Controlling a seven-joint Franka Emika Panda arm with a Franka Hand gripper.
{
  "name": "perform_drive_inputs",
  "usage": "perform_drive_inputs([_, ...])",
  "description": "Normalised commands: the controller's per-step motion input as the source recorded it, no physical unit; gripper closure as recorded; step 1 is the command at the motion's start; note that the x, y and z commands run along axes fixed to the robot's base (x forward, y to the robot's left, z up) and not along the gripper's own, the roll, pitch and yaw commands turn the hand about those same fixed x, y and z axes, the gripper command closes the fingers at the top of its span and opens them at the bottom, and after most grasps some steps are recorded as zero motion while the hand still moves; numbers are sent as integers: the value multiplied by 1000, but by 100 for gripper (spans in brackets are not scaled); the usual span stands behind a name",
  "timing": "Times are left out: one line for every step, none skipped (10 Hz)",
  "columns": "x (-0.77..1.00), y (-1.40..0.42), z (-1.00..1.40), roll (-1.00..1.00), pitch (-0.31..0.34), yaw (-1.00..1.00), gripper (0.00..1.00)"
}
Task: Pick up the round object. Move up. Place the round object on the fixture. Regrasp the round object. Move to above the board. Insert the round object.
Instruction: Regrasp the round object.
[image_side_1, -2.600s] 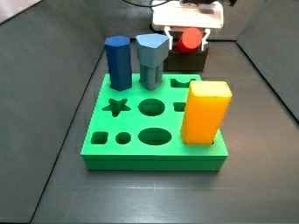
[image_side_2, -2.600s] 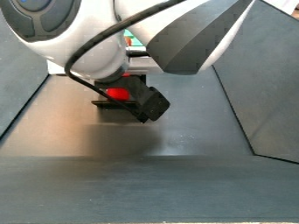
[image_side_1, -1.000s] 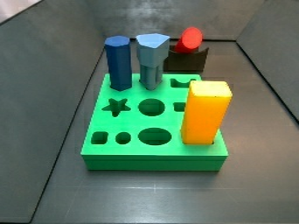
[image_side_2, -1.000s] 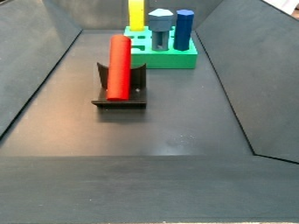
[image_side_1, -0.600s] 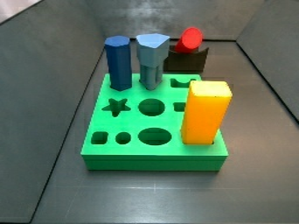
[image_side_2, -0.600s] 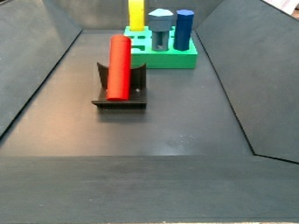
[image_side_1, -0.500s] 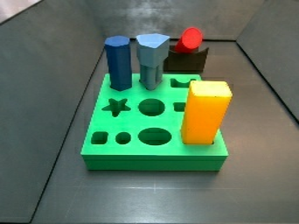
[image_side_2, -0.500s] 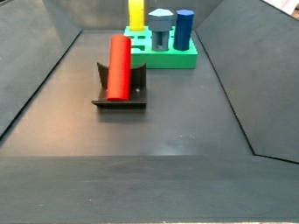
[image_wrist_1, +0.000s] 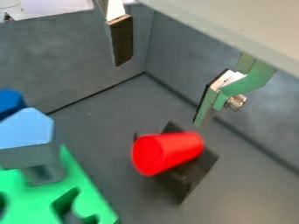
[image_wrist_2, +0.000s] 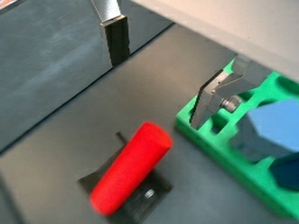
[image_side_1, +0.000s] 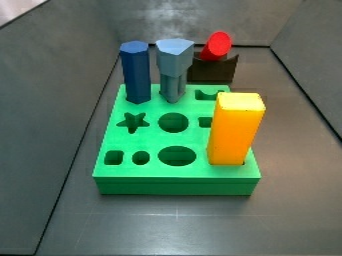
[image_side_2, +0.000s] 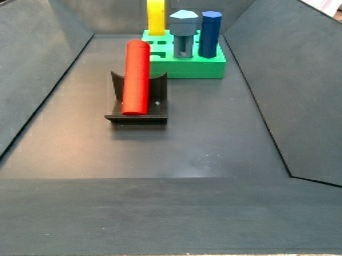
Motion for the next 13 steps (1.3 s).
perform_drive_inputs([46,-24,-9,1000,39,41,0])
perform_drive_inputs([61,-28,-4,1000,53,45,0])
perform_drive_inputs([72,-32,-4,1000,67,49,0])
perform_drive_inputs([82,-36,-9,1000,78,53,0])
perform_drive_inputs([100,-40,-12,1000,102,62,0])
perform_drive_inputs([113,-44,-10,1000,125,72,0])
perform_drive_inputs([122,-48,-11,1000,159,92,0])
perform_drive_inputs([127,-50,-8,1000,177,105,0])
perform_drive_inputs([147,-53,-15,1000,218,158,0])
perform_drive_inputs([156,-56,-15,1000,238,189,0])
perform_drive_inputs([180,-59,-17,787,212,221,0])
perform_drive_inputs([198,-61,-16,618,184,239,0])
perform_drive_inputs([226,-64,-15,394,143,252,0])
